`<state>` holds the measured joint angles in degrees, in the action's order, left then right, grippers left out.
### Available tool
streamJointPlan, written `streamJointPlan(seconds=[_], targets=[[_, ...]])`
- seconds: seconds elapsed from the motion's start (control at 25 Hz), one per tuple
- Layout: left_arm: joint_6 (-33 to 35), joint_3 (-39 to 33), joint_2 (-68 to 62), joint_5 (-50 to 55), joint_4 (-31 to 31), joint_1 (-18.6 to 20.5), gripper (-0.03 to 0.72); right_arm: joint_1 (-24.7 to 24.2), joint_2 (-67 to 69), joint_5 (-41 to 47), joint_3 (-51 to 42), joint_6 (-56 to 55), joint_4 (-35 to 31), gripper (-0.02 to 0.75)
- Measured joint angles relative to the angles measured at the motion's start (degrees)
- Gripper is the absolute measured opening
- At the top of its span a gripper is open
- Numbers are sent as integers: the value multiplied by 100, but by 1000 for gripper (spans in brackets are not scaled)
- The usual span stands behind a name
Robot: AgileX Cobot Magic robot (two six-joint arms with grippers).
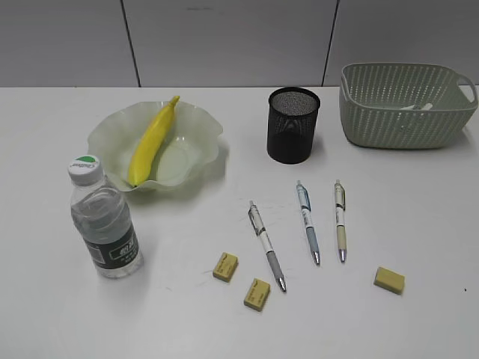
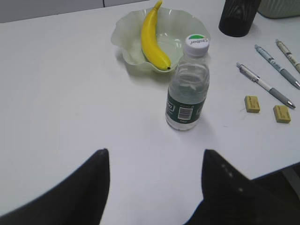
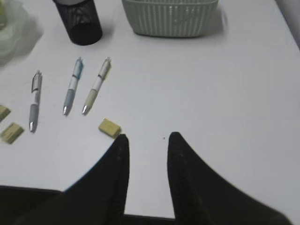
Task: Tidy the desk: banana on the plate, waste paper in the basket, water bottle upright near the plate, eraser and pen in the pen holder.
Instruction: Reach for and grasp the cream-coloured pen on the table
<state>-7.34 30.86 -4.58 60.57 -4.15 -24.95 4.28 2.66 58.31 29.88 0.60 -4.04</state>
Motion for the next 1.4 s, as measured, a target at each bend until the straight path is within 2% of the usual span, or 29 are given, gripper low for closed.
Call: streamJointPlan(seconds=[0.12, 0.28, 0.48, 0.68, 0.84, 1.04, 1.08, 1.24, 1.32, 1.4], targets=[[0, 0, 18, -5, -5, 76, 456, 0, 716, -198, 11, 418, -575, 239], [0, 0, 139, -5, -7, 516, 443, 0, 2112, -867, 39, 876, -1323, 239], [0, 0, 486, -6, -51, 1330, 436, 0, 4005, -1687, 260, 1181, -1586, 239], [0, 0, 491, -11, -52, 1544, 436, 145, 5818, -2012, 832, 1406, -1604, 239], [0, 0, 491, -11, -52, 1544, 429, 787, 7198, -2371, 1328, 1095, -1238, 239], [0, 0, 491, -11, -47, 1544, 417, 1728, 9111, -2529, 2235, -254, 40, 265], [0, 0, 491, -11, -47, 1544, 414, 1796, 9404, -2529, 2467, -494, 172, 291], [0, 0, 491, -11, -26, 1544, 407, 1876, 10448, -2339, 3387, -1022, 281, 484], [0, 0, 491, -11, -26, 1544, 405, 1876, 10826, -2164, 3772, -1128, 276, 506], [0, 0, 491, -11, -26, 1544, 402, 1876, 11095, -2054, 4098, -1175, 275, 491]])
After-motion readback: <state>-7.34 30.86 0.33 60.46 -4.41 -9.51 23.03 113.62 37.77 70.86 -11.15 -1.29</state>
